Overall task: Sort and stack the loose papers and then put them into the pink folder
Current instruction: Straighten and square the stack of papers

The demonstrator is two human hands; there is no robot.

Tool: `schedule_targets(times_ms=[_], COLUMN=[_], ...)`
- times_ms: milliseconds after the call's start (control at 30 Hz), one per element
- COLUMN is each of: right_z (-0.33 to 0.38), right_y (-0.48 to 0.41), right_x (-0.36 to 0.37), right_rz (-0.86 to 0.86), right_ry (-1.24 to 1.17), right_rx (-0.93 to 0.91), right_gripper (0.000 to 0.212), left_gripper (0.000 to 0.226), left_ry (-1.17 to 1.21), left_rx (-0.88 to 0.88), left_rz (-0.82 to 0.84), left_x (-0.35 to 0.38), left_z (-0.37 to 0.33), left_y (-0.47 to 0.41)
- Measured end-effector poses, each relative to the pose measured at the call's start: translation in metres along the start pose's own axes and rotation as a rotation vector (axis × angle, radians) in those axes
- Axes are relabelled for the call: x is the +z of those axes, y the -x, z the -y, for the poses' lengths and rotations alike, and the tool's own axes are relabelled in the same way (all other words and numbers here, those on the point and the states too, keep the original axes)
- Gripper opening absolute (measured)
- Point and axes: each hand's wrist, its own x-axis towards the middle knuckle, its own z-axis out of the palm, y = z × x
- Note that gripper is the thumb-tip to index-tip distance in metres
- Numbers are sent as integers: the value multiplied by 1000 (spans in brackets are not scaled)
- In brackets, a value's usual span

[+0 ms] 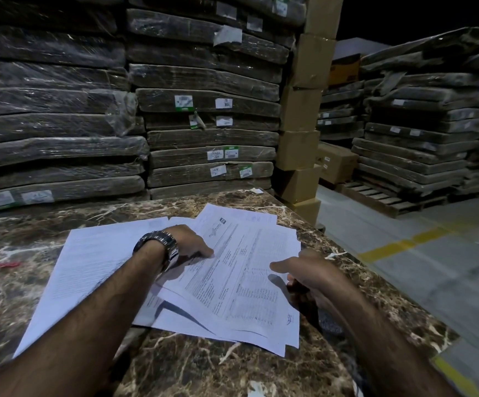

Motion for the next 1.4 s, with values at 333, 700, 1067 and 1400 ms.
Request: schedule_targets(times_ms=[333, 700, 1067, 1400], right_z=[-1, 12, 3, 1], right_y=[-4, -17, -19, -23], right_x=[-9, 19, 89, 101], right_rz=[-20, 103, 403, 437], right_ry=[73, -165, 65, 130], right_rx=[-68, -175, -215, -181], right_gripper=[8, 54, 65, 68], left_gripper=[57, 18, 68, 79], left_ry=[-73, 226, 397, 343], left_rx=[32, -15, -138, -102], left_rz=[52, 113, -27, -83], left_x=[-10, -37, -36, -24], left_z=[7, 44, 132, 145], left_y=[8, 40, 93, 88])
